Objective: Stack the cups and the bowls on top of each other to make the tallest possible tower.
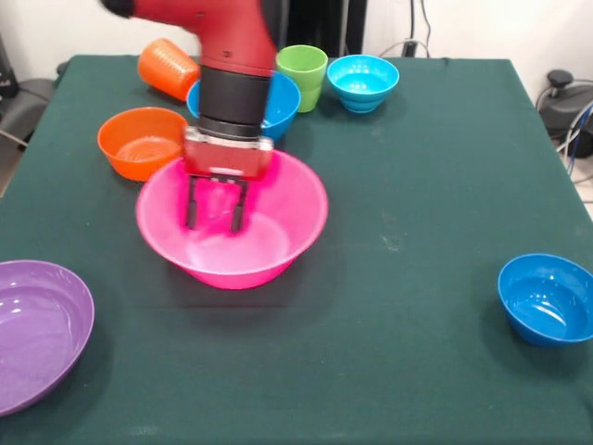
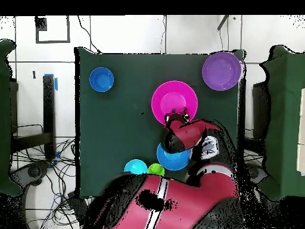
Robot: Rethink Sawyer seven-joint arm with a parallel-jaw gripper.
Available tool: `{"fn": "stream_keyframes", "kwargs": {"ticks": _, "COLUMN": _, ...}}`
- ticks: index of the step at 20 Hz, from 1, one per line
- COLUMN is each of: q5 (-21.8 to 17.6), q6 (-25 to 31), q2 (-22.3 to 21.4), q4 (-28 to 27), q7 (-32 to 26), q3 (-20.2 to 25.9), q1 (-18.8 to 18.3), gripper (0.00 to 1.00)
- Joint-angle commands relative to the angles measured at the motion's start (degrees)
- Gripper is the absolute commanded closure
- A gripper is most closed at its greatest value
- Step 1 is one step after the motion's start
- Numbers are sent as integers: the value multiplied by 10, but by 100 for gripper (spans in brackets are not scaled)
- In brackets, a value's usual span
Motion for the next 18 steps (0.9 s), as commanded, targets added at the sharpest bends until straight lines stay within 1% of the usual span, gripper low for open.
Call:
{"fn": "stream_keyframes", "kwargs": {"ticks": 1, "q5": 62, "q6": -59, "q2": 85, "q4": -22, "q7": 83, "q3": -70, "q1": 43, "gripper": 0}}
{"fn": "stream_keyframes", "kwargs": {"ticks": 5, "q5": 71, "q6": -56, "q2": 78, "q4": -16, "q7": 64, "q3": -69, "q1": 41, "gripper": 0}}
{"fn": "stream_keyframes", "kwargs": {"ticks": 9, "q5": 68, "q6": -45, "q2": 67, "q4": -9, "q7": 51, "q3": -62, "q1": 37, "gripper": 0}}
{"fn": "stream_keyframes", "kwargs": {"ticks": 15, "q5": 60, "q6": -33, "q2": 55, "q4": -3, "q7": 47, "q3": -54, "q1": 34, "gripper": 0}}
{"fn": "stream_keyframes", "kwargs": {"ticks": 16, "q5": 61, "q6": -30, "q2": 52, "q4": -2, "q7": 46, "q3": -57, "q1": 38, "gripper": 0}}
{"fn": "stream_keyframes", "kwargs": {"ticks": 18, "q5": 86, "q6": -39, "q2": 58, "q4": 6, "q7": 61, "q3": -85, "q1": 64, "gripper": 0}}
